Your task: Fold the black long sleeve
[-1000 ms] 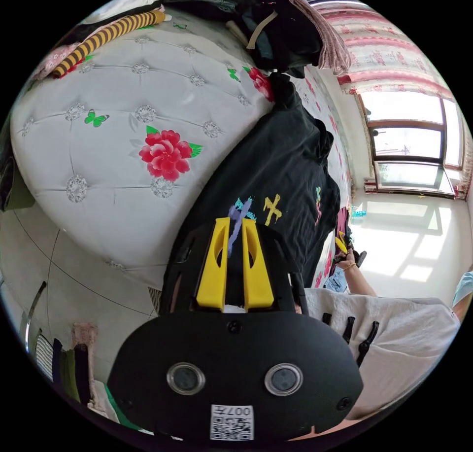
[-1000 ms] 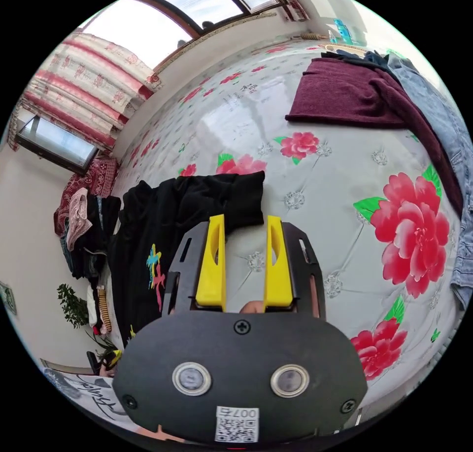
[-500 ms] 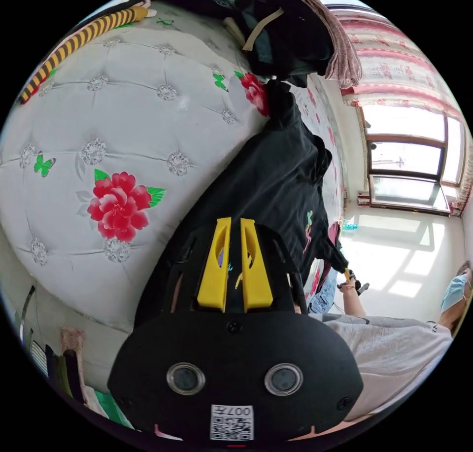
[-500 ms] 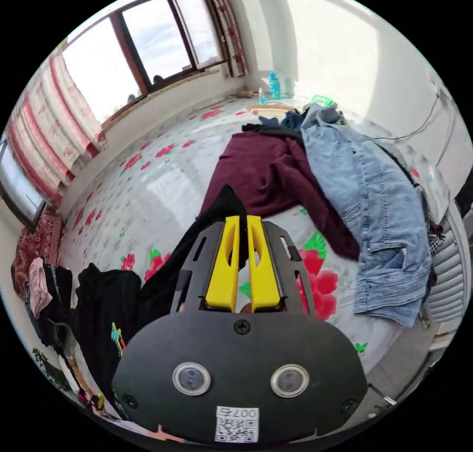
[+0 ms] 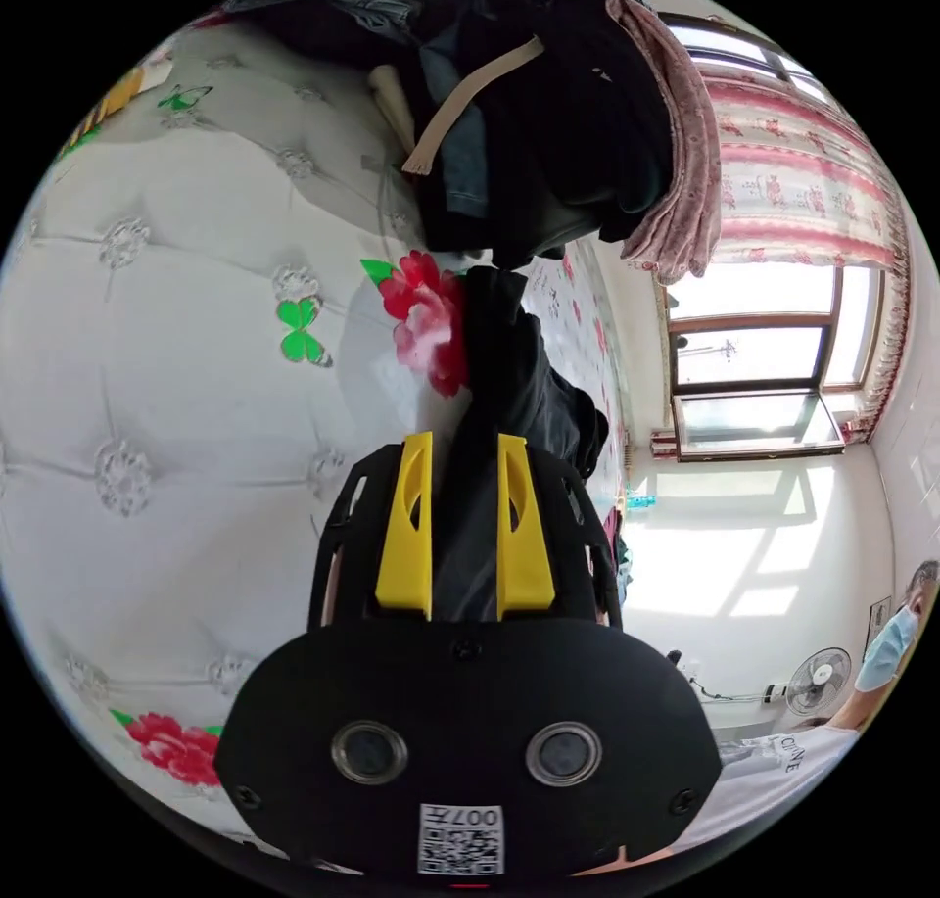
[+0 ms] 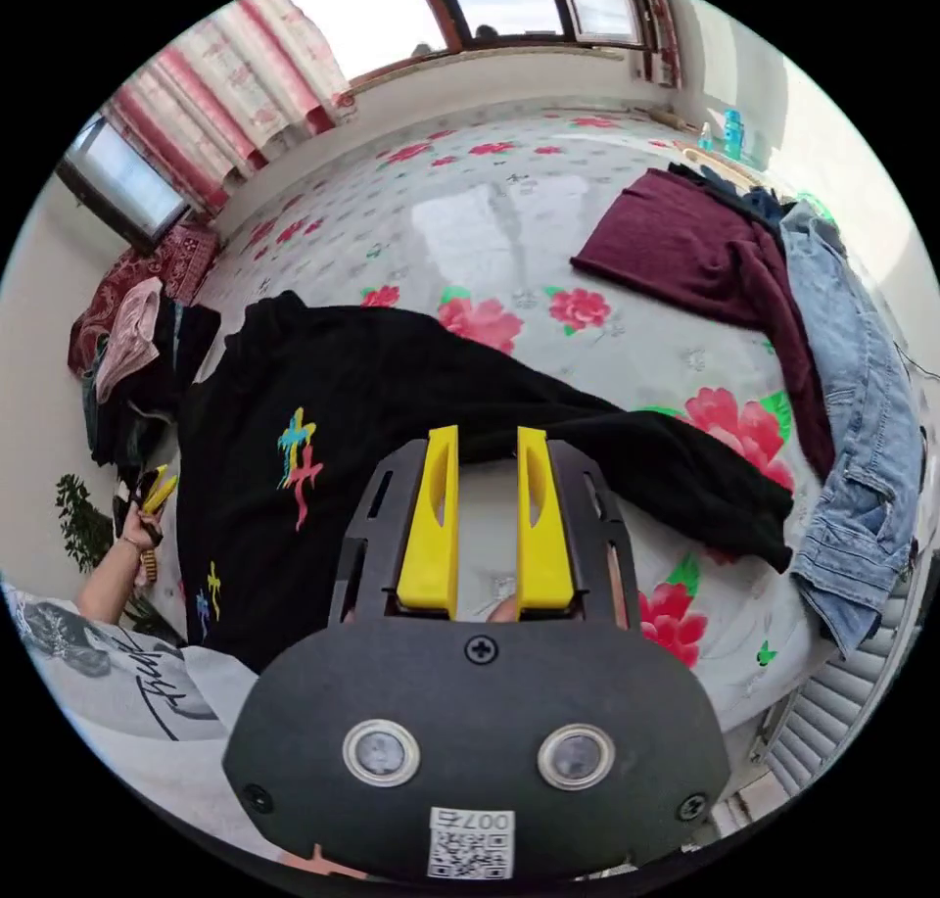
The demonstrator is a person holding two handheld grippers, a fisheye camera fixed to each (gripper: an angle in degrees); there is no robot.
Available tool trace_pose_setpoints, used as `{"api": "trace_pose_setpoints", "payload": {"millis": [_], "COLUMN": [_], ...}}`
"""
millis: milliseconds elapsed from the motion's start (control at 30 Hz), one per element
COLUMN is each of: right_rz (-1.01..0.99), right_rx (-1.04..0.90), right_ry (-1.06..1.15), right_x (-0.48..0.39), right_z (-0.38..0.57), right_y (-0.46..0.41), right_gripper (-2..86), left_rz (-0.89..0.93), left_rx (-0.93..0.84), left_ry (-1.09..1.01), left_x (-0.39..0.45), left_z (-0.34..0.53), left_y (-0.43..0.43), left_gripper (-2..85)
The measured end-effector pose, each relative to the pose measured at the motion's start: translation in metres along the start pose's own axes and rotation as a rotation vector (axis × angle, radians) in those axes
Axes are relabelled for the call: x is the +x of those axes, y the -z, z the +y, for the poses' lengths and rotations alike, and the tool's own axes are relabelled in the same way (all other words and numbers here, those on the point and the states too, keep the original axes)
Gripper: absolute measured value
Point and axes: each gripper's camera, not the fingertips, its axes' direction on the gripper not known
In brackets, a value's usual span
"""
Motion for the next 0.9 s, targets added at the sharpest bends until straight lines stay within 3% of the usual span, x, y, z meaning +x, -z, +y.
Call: {"api": "trace_pose_setpoints", "payload": {"millis": [200,267,400,467,733,800,900], "right_rz": [-0.156,-0.167,-0.116,-0.115,-0.145,-0.145,-0.158], "right_rx": [-0.122,-0.117,-0.237,-0.296,-0.338,-0.325,-0.307], "right_ry": [0.392,0.474,0.604,0.615,0.611,0.588,0.559], "right_x": [-0.154,-0.182,-0.220,-0.228,-0.234,-0.225,-0.214], "right_z": [-0.018,-0.030,-0.036,-0.030,-0.010,-0.015,-0.026], "right_y": [-0.056,-0.058,-0.095,-0.114,-0.124,-0.119,-0.113], "right_gripper": [5.9,5.9,5.6,5.3,5.5,5.7,6.2], "left_rz": [0.070,0.089,-0.100,-0.144,-0.233,-0.274,-0.181], "left_rx": [-0.082,-0.137,-0.233,-0.221,0.061,0.088,0.020], "left_ry": [0.023,-0.085,-0.707,-0.812,-0.618,-0.496,-0.336], "left_x": [0.004,0.025,0.136,0.160,0.126,0.099,0.063], "left_z": [-0.048,-0.044,0.029,0.063,0.080,0.062,0.024], "left_y": [-0.063,-0.083,-0.117,-0.122,-0.039,-0.030,-0.040], "left_gripper": [9.7,6.2,6.0,6.5,7.8,8.0,10.5]}}
